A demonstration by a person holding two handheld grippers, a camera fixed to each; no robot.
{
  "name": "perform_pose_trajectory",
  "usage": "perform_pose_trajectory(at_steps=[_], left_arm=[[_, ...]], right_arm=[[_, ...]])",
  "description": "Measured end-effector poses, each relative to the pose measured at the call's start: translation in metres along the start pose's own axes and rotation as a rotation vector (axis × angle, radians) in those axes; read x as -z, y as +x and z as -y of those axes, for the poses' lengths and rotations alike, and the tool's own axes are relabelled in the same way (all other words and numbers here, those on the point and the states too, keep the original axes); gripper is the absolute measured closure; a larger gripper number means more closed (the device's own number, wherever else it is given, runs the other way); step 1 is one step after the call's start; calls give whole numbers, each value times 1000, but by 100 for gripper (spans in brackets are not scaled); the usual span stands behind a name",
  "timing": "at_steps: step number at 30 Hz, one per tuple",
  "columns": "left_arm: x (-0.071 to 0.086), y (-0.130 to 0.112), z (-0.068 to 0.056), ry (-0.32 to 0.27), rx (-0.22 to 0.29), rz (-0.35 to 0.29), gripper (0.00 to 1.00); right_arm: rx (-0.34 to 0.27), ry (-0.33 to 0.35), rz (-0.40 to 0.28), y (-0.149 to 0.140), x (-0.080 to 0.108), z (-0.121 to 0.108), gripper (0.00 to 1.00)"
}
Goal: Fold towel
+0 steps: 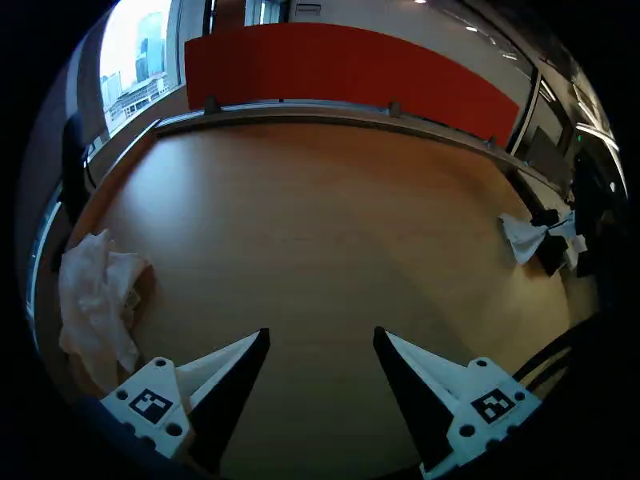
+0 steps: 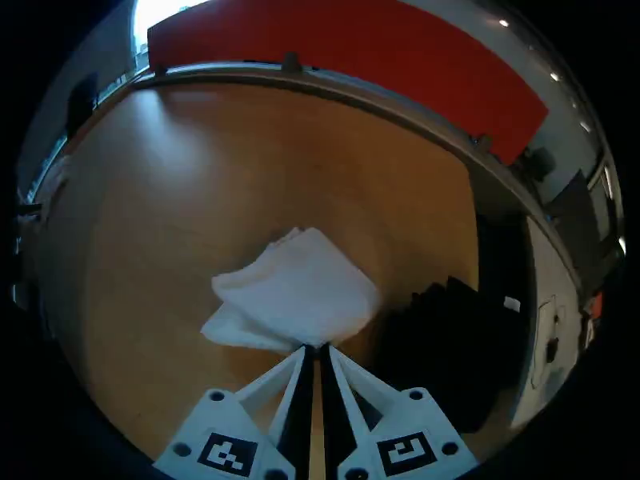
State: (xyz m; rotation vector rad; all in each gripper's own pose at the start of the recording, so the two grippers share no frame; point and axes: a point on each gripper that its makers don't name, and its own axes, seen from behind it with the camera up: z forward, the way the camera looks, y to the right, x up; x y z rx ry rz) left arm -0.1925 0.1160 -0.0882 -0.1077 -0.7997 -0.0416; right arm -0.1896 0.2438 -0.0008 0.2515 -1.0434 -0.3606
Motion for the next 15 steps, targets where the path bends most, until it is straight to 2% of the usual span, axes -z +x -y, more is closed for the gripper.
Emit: perform_pose_trajectory(at_steps=[15], left_arm=[[4, -6, 1, 8, -1, 8, 3]], right_arm=[[-24, -13, 77, -37, -10, -6, 95]])
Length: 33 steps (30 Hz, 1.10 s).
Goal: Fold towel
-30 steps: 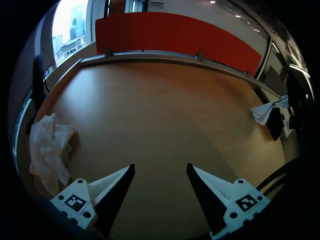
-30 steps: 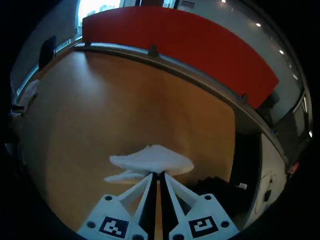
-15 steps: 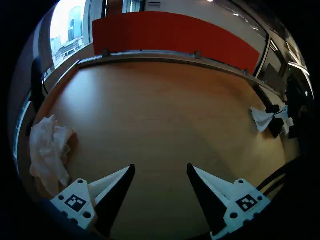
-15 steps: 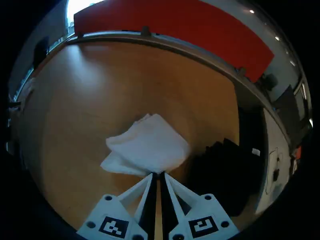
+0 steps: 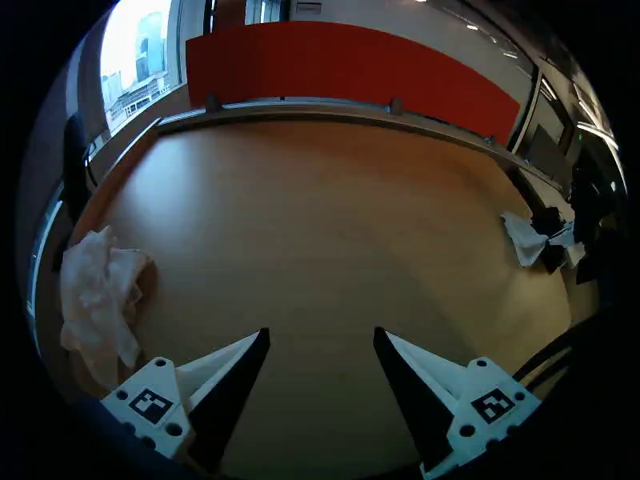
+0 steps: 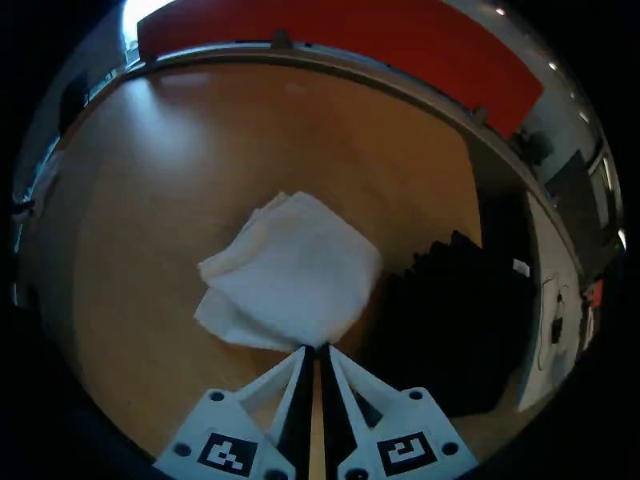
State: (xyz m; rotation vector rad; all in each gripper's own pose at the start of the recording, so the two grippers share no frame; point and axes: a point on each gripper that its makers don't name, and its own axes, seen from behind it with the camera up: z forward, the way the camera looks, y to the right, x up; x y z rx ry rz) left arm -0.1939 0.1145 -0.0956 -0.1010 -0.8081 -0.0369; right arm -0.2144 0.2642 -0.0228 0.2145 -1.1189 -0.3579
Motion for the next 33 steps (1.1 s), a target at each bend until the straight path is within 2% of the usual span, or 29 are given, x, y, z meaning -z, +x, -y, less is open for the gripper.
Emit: perform_pose_trajectory(at_steps=[7, 33], left_arm=[[0, -2, -1, 3, -3, 4, 3], [-2, -4, 0, 9, -5, 16, 3]], right_arm=[[0, -13, 33, -11, -5, -5, 95], [-59, -87, 148, -50, -17, -27, 95]])
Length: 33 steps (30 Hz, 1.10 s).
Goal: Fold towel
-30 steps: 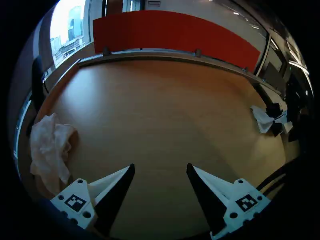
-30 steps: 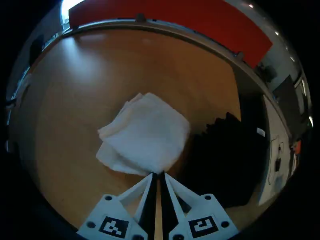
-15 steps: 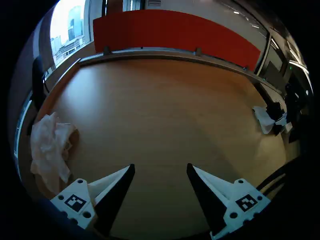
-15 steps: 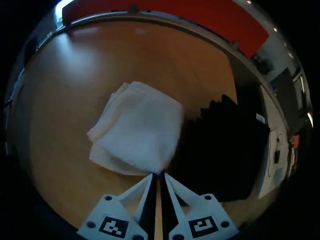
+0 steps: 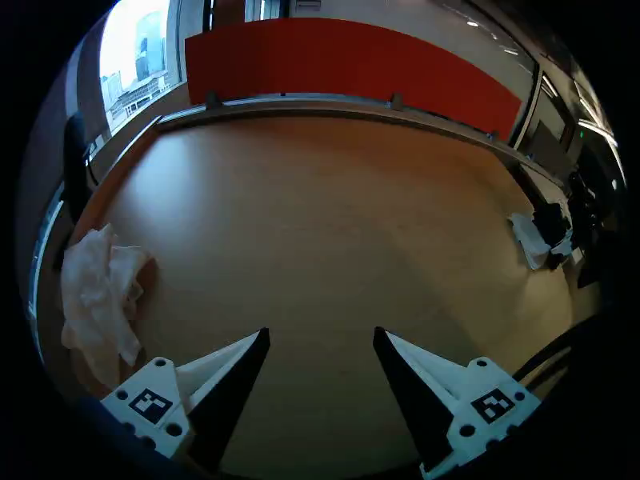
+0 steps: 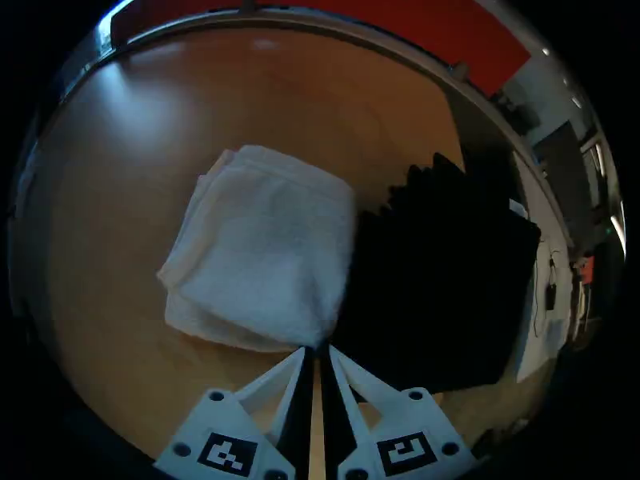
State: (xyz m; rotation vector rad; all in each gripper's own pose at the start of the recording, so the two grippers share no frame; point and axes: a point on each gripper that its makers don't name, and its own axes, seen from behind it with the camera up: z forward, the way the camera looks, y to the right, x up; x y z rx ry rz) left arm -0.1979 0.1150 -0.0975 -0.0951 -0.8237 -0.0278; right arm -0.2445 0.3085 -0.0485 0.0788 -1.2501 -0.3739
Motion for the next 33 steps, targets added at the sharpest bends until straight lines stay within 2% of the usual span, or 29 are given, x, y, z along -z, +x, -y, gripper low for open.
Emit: perform_pose_trajectory(at_steps=[12, 21, 27, 33], left_arm=[[-2, -1, -1, -2, -3, 5, 3], [-3, 2, -2, -5, -7, 4, 4], [-4, 3, -3, -10, -7, 1, 3], [-4, 3, -4, -18, -9, -2, 4]], right_arm=[[-22, -11, 4, -4, -4, -2, 92], [-21, -14, -2, -5, -1, -2, 83], [-28, -17, -18, -4, 5, -2, 68], [-23, -25, -23, -6, 9, -1, 40]])
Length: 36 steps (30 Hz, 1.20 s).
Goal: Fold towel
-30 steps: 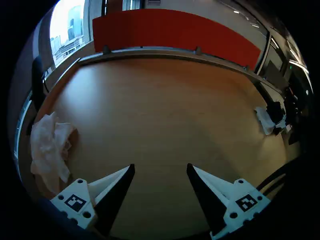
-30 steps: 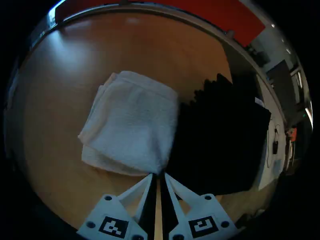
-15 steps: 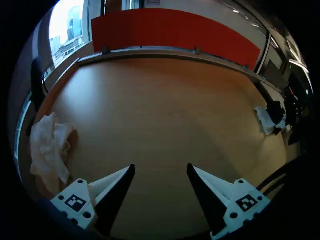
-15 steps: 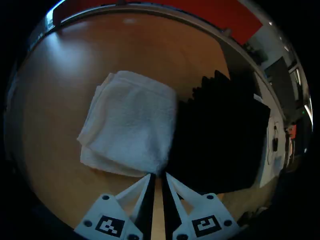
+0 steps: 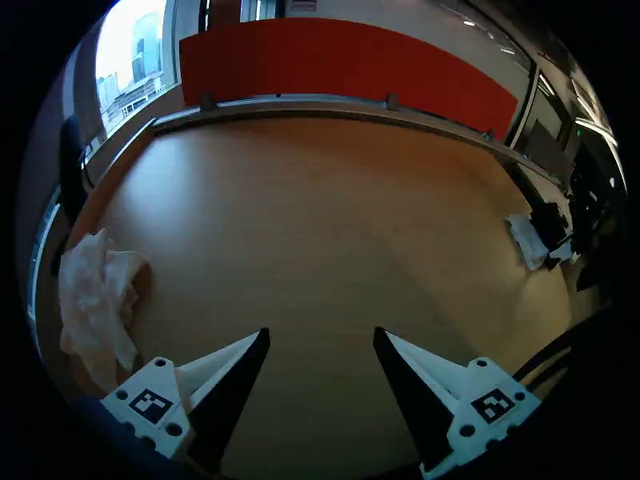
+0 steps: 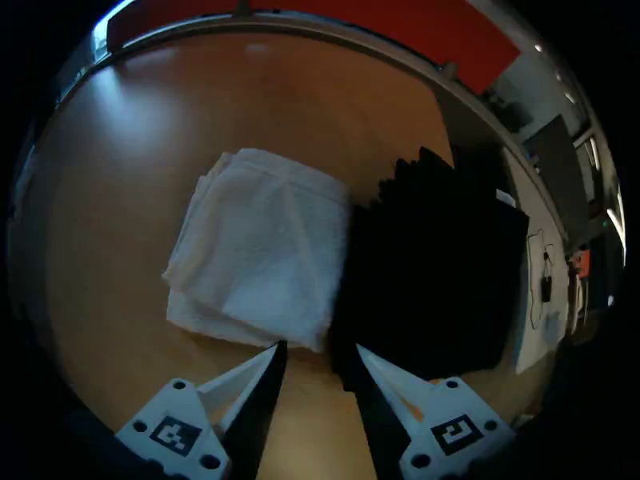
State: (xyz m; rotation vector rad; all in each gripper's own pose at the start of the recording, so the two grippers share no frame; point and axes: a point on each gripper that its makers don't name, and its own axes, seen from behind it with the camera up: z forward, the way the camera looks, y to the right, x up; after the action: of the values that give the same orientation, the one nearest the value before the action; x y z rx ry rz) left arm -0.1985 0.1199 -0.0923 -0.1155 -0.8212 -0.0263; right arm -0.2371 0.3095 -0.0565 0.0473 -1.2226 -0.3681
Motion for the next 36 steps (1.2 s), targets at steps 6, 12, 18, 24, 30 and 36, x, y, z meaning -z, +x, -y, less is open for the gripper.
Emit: perform_pose_trajectory(at_steps=[6, 12, 18, 24, 30, 36], left_arm=[[0, 1, 1, -5, 1, -2, 3], [0, 3, 4, -7, -1, -5, 3], [0, 2, 4, -12, -3, -7, 4], [1, 4, 5, -16, -5, -13, 3], [1, 8, 7, -20, -5, -20, 3], [2, 12, 8, -19, -10, -29, 3]], right_arm=[[-6, 5, -10, -1, 3, 5, 25], [-17, 8, -22, 0, 6, 11, 15], [-34, 20, -41, 3, 9, 18, 5], [-45, 24, -60, 8, 14, 24, 0], [-79, 25, -95, 16, 20, 29, 0], [-136, 32, -151, 24, 30, 34, 0]])
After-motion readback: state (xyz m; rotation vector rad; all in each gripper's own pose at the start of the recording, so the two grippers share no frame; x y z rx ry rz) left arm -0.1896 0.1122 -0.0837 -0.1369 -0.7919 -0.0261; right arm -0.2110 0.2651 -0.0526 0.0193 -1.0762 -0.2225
